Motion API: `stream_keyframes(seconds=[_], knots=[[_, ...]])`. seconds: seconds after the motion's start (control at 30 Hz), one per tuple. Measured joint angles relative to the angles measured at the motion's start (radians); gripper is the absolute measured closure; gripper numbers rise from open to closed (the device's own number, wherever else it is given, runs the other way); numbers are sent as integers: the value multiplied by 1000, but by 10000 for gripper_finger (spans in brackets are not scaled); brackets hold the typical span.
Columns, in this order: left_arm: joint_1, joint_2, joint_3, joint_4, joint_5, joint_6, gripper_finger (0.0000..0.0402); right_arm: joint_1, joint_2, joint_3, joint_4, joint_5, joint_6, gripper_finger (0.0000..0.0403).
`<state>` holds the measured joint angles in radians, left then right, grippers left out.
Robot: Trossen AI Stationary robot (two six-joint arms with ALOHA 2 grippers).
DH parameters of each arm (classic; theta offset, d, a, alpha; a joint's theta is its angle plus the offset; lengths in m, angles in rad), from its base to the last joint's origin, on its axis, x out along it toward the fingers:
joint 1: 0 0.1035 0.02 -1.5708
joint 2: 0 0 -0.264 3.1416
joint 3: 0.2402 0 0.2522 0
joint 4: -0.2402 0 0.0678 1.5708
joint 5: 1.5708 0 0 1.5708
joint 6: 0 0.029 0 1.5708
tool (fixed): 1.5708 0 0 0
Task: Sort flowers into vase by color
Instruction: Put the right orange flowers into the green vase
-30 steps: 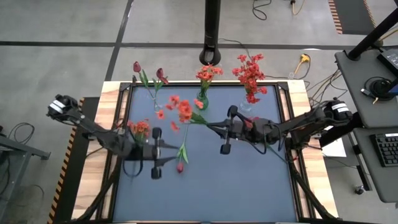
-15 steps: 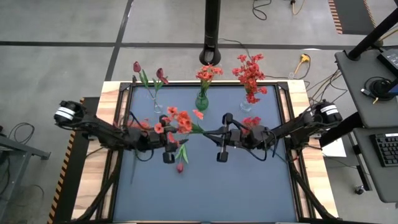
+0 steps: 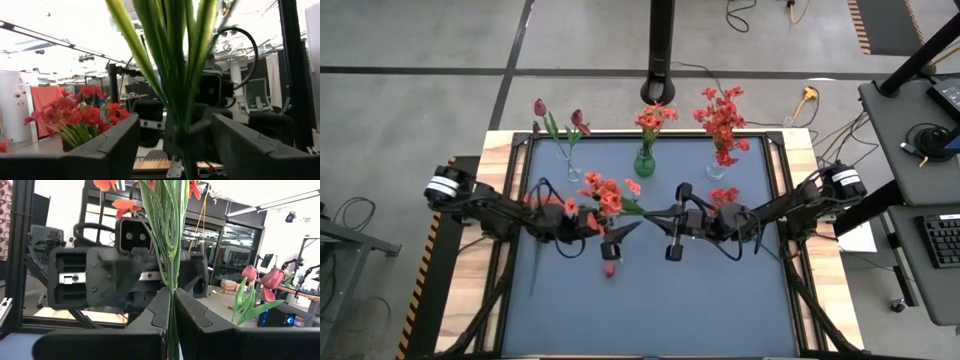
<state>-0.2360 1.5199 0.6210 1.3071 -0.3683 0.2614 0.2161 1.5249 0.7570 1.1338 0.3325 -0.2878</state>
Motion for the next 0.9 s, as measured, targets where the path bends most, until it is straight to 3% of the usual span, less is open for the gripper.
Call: stream_keyframes(seconds=[0.3,0.6,0.9], knots=[[6,10,44,-22,41,26,233,0,1,0,-3,0,0,390],[7,10,44,-28,37,23,333,0,1,0,-3,0,42,385],[7,9,39,-32,37,22,393,-1,-1,0,-31,9,73,296]])
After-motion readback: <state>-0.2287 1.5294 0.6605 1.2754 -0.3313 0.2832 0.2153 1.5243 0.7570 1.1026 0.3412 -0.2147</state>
